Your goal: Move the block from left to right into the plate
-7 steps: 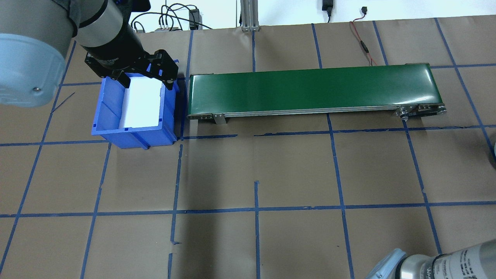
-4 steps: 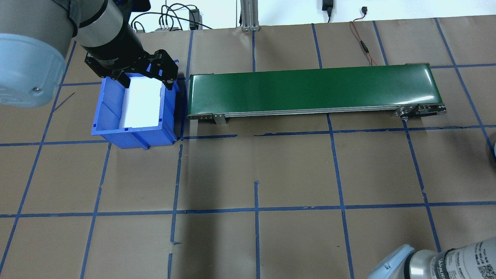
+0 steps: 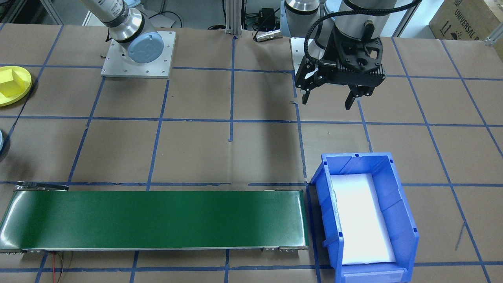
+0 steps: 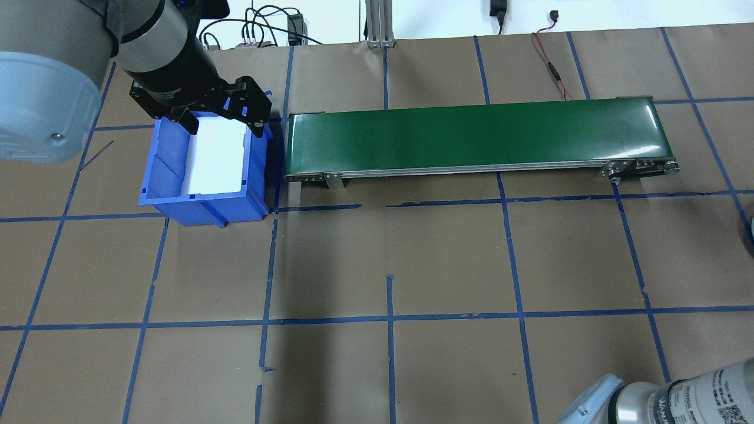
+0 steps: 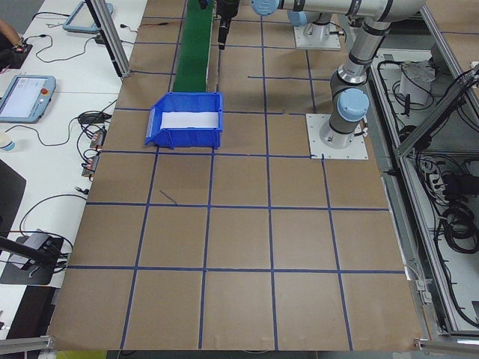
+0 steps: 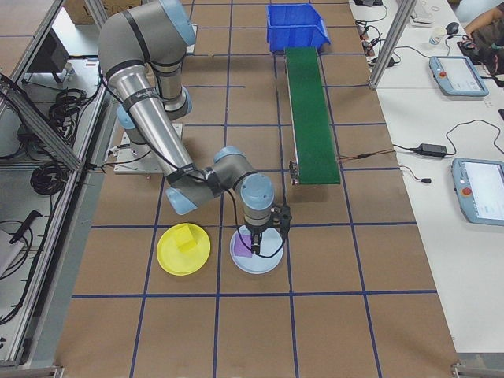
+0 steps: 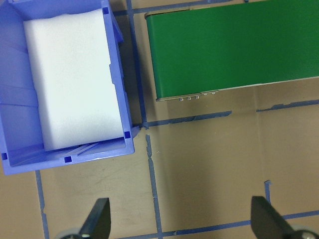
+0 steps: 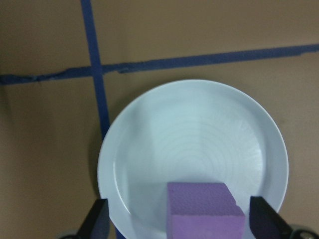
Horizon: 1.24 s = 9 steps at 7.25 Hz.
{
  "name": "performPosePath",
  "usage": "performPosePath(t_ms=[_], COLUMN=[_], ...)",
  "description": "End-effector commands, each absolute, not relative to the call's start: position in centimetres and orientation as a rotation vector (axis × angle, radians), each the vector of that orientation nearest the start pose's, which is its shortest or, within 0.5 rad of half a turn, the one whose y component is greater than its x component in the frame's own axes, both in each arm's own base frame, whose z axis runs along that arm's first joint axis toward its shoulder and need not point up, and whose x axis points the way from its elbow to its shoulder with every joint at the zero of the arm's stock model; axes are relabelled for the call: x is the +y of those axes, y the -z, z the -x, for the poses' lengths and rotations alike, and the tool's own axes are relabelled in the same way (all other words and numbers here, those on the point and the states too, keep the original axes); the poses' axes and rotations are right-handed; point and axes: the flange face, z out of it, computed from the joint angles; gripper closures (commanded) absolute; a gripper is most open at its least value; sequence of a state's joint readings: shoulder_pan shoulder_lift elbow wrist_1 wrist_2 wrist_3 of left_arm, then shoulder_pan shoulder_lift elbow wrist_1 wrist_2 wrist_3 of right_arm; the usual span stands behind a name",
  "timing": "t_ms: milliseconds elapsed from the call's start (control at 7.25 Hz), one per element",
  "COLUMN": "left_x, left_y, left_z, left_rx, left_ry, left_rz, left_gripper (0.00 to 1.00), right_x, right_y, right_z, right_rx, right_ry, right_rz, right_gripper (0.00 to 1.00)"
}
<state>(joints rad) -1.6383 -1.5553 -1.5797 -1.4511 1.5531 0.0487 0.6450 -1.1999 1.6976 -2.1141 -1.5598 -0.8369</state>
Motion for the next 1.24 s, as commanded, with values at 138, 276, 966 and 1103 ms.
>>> performPosePath(t_ms=[138,276,966,1103], left_x=[-48.7,-48.7,-48.7,-48.7], left_y=[-50.4,-50.4,-50.4,-50.4], left_z=[16.8,16.8,16.8,16.8], left_rx=[3.148,3.149,3.148,3.149], left_ry=[0.198,0.198,0.198,0.198], left_rz=[-0.185,-0.186,-0.185,-0.186], left_gripper=[0.00,0.00,0.00,0.00], right_x=[-53.2,-52.7,-49.0,-49.4], right_y=[-37.6,-41.4,-53.5,-52.5], right_z=[20.1,12.0,-14.7,-15.5], right_rx=[3.126,3.133,3.089,3.100], right_ry=[-0.038,-0.039,0.034,0.006], right_rz=[-0.192,-0.152,-0.067,-0.092], right_gripper=[0.00,0.00,0.00,0.00])
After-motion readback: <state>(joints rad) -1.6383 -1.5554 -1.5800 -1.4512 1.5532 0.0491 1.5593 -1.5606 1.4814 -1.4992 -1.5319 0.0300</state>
